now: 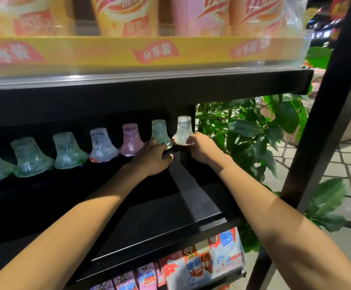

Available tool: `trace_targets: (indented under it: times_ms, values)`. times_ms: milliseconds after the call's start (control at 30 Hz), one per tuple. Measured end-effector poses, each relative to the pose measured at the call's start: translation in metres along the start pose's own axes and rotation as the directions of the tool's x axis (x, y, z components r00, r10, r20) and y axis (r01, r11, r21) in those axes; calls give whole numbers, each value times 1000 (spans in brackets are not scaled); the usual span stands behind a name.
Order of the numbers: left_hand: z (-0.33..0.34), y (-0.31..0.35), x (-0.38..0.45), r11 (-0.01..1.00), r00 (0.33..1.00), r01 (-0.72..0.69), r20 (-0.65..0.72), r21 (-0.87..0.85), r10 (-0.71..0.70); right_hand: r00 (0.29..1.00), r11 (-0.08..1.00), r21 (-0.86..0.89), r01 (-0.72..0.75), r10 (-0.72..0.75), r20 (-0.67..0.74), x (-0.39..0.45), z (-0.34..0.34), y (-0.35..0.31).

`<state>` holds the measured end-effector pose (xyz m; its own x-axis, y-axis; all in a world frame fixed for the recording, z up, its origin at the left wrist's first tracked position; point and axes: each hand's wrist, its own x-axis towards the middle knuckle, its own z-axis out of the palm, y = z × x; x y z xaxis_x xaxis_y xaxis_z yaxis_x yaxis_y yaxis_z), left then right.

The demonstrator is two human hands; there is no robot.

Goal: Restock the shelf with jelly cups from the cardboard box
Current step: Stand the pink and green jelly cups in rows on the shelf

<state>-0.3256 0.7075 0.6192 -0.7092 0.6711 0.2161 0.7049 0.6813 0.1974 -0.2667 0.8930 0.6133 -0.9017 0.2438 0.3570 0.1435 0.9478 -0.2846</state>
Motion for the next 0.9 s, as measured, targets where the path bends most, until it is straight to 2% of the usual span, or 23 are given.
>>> trace_targets:
  times_ms: [233,400,567,767,900]
  values:
    - [1,-2,-2,1000,1000,-3,5,21,3,1000,999,21,-31,30,8,3,3,1]
    - [0,-4,-15,999,999,-35,-28,-39,33,998,999,5,-41,41,45,-6,0,-4]
    - [-8,-6,-49,994,993,-73,-95,-81,65,997,999,35,17,-20,78,-20,0,-21]
    - [-34,-10,-109,996,990,88,-113,-14,-89,983,988,121,92,-109,146,-49,-8,-76]
    - [-48,-14,-168,940,946,325,-25,105,-324,964,981,114,155,-176,201,-81,-14,-127]
